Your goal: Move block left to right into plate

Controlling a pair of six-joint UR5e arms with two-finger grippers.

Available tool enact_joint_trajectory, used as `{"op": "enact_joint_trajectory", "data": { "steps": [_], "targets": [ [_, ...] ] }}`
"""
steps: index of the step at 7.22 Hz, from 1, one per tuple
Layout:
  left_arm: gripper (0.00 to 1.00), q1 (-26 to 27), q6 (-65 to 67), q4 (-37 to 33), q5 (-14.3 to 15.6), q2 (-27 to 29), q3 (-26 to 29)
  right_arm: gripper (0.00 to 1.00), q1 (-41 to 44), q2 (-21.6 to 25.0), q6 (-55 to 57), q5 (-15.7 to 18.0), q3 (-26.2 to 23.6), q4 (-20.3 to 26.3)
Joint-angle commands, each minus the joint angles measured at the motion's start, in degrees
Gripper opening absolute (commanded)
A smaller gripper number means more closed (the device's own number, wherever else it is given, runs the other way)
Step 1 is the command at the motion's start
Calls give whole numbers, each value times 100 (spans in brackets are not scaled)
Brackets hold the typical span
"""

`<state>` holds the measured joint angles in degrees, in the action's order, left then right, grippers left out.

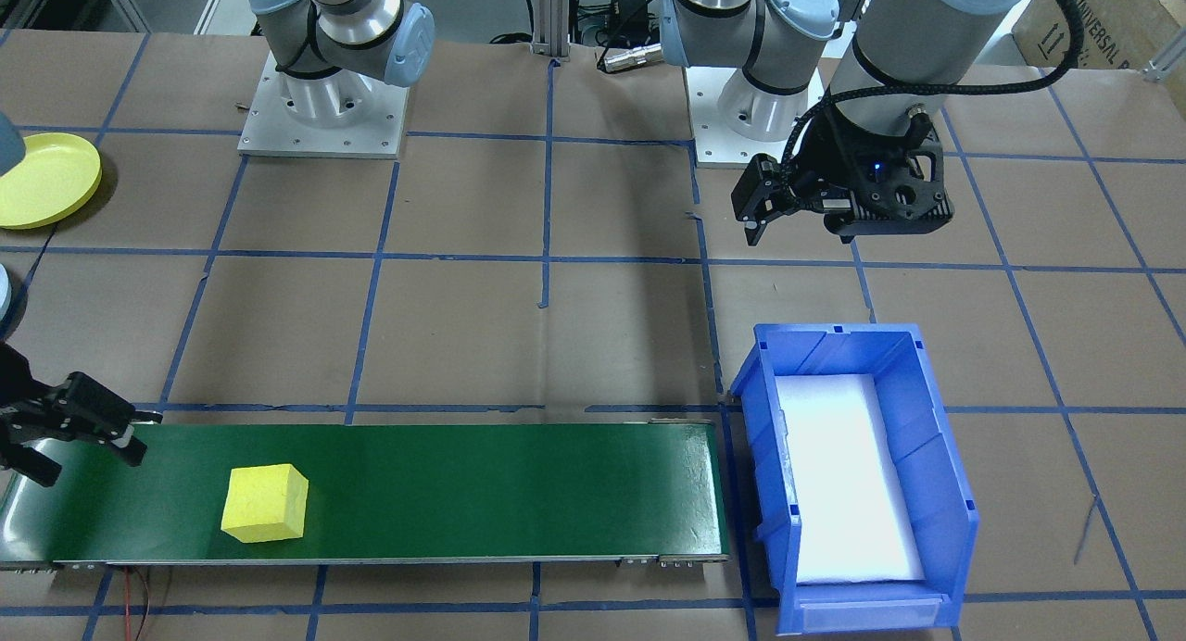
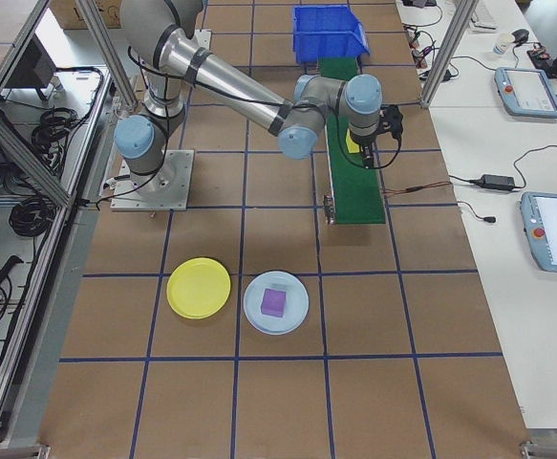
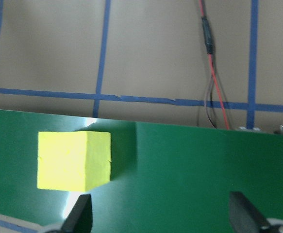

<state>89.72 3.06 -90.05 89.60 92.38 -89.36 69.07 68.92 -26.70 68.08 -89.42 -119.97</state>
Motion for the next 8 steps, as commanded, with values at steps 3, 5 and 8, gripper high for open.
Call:
{"op": "enact_joint_trajectory", "data": {
  "steps": [3, 5, 8],
  "targets": [
    [100, 10, 1, -4, 5, -53, -3, 99, 705, -615, -4, 461, -58, -799],
    [100, 19, 10, -4, 5, -62, -20, 94, 705, -862, 864, 530, -110, -1045],
    [100, 28, 10, -4, -4, -62, -38, 8, 687, -688, 1728, 1506, -146, -984]
  ]
}}
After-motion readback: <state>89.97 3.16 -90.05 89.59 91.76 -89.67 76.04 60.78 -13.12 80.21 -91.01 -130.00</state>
